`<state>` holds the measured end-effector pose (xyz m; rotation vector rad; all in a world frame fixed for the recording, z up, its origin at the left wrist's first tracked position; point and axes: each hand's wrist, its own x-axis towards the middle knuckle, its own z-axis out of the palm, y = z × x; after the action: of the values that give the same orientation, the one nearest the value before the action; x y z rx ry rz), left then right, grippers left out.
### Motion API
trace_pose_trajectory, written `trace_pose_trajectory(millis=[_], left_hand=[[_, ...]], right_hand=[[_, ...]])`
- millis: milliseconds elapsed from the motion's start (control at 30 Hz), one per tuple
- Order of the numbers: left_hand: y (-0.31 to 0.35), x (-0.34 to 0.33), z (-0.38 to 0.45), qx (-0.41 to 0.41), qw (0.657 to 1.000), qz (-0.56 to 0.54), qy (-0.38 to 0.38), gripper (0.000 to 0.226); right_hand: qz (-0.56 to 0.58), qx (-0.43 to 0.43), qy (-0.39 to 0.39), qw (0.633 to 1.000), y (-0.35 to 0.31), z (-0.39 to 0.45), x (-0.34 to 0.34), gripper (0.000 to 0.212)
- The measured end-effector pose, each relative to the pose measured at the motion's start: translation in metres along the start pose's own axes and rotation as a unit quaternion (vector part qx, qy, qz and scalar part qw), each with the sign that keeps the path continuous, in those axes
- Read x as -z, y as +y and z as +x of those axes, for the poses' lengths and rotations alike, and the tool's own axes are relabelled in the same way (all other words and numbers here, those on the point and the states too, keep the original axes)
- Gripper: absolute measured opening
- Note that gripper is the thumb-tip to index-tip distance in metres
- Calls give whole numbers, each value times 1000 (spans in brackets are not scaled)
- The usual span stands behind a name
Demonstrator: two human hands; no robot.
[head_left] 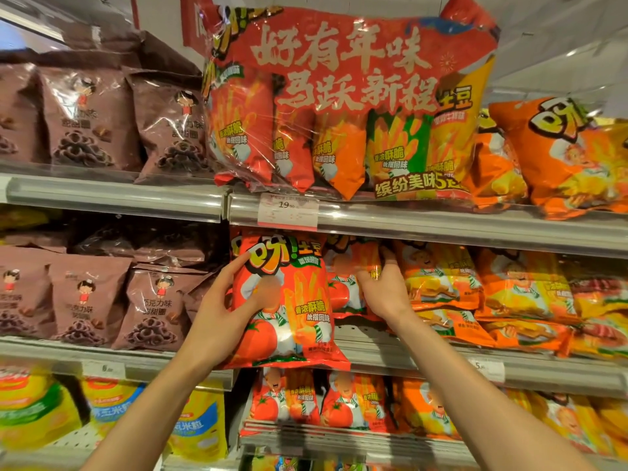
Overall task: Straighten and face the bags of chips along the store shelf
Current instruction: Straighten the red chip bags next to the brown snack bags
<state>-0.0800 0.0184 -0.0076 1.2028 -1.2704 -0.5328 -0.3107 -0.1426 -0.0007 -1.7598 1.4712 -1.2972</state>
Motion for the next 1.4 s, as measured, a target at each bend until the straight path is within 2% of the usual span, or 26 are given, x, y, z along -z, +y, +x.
trace_pose_trajectory(millis=[233,333,467,567,733,833,967,1067,1100,1200,1233,1300,1400], left_hand=[[3,0,-4,-4,1000,-1,0,61],[2,-1,-3,-7,1000,6,-4,61],[2,-4,-2,-8,1000,7,-5,61],[2,-7,-3,-11,1000,5,-6,62],[4,-9,-3,-19,1000,19,-4,65],[2,-9,-4,-17,1000,19,-7,65],[1,-8,-5,-14,1000,21,-11,71],[1,-8,-6,-16,1000,24,-11,71],[0,-8,-6,-17,999,25,-11,70],[-1,-10,-7,-18,1000,22,-13,68],[-1,-12,-6,-21,999,23,-11,68],[-5,-17,-4,-32,999,34,-7,66],[-10,-34,0,-47,997,53,-9,66]], right_hand=[[-29,28,28,999,-3,13,-19,69],[-120,-4,-32,992,5,15,-19,55],[-119,-22,-122,985,19,24,-8,69],[-143,-17,-189,971,24,31,2,69],[-151,52,-113,981,35,32,-3,57],[-124,41,-88,988,37,39,-13,53],[-207,36,-76,975,40,51,-28,74],[-211,53,-89,972,38,55,-30,96],[-204,44,-95,973,37,56,-27,92],[-154,18,-114,981,28,49,-13,42],[-131,18,-106,986,24,45,-7,32],[-89,27,-87,992,16,34,8,28],[-16,46,-97,994,4,13,33,43]])
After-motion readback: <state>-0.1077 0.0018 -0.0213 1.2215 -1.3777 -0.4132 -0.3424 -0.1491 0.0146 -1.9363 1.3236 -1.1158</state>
